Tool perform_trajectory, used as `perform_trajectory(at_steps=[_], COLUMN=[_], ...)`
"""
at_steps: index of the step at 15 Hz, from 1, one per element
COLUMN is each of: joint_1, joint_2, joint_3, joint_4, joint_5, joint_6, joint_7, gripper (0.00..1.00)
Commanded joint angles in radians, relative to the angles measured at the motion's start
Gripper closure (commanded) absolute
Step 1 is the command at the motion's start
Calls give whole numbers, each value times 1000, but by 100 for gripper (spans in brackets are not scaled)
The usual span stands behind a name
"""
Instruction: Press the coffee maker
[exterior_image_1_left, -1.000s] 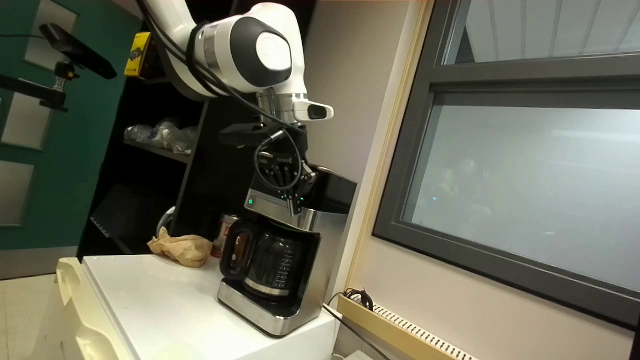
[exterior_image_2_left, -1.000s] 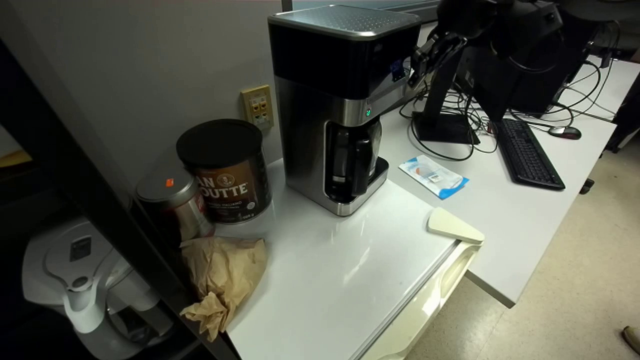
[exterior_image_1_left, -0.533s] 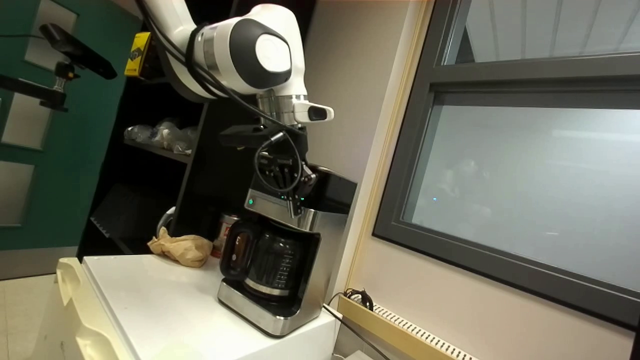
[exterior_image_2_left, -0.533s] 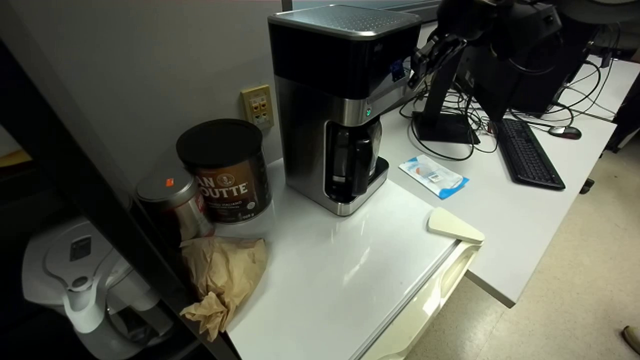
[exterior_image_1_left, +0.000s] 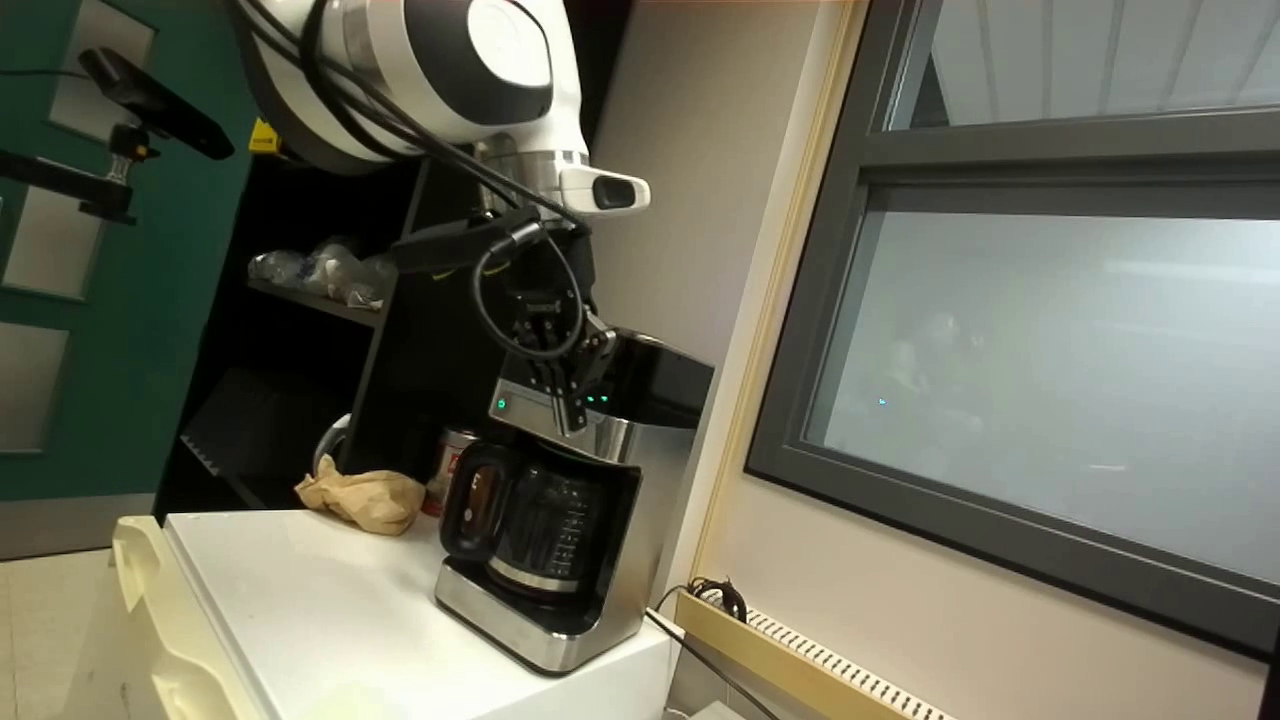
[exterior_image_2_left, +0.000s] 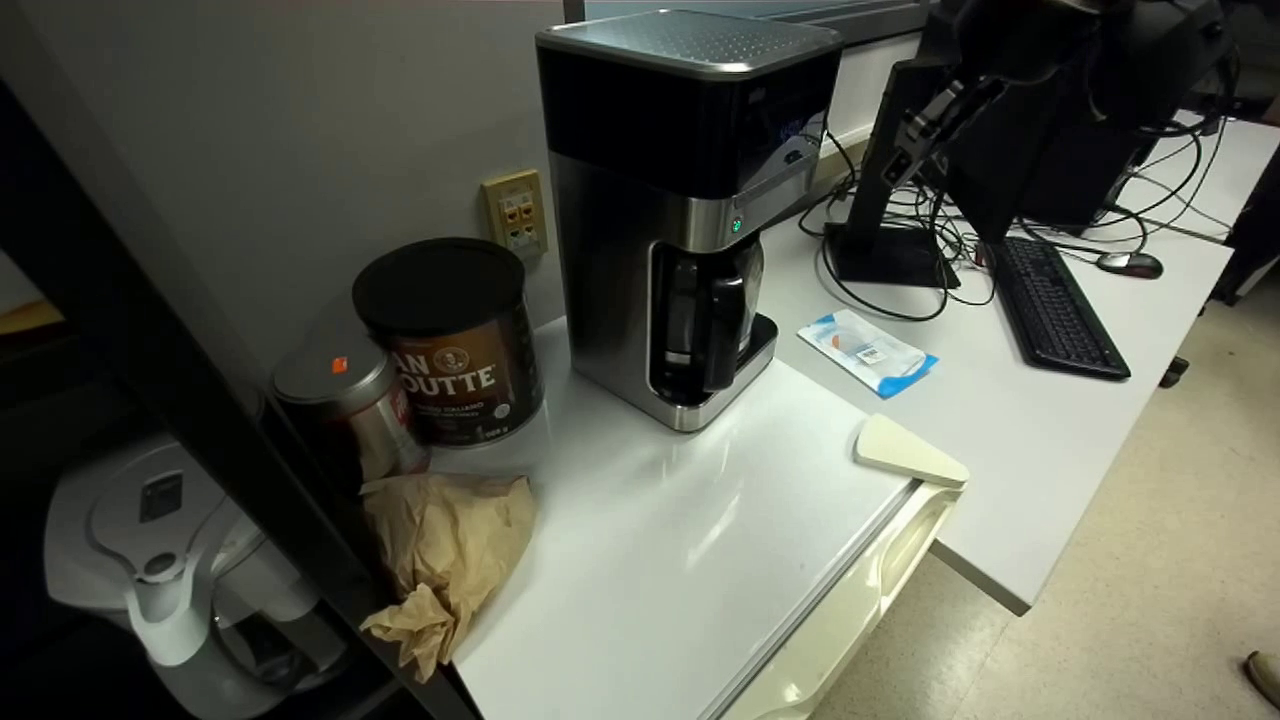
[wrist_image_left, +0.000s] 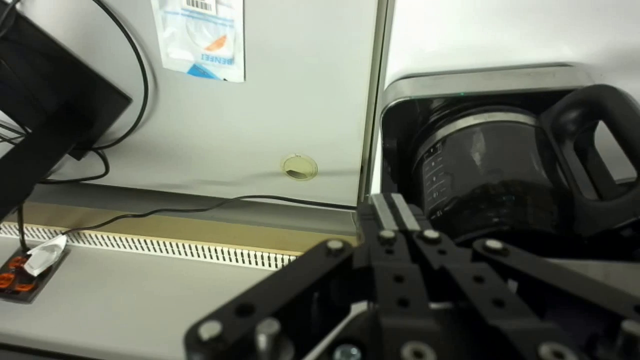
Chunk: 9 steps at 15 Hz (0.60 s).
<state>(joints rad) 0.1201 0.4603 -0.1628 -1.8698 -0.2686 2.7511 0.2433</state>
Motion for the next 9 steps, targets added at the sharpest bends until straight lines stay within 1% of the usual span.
perform_trajectory(at_steps=[1, 5, 9], joint_1=[37, 41, 33], joint_2=[-109, -170, -210], joint_3=[-30, -20, -5], joint_4=[-148, -237, -292], joint_5=[-61, -108, -137], joint_6=[20, 18, 15], joint_7=[15, 12, 1], gripper=[100, 100, 100])
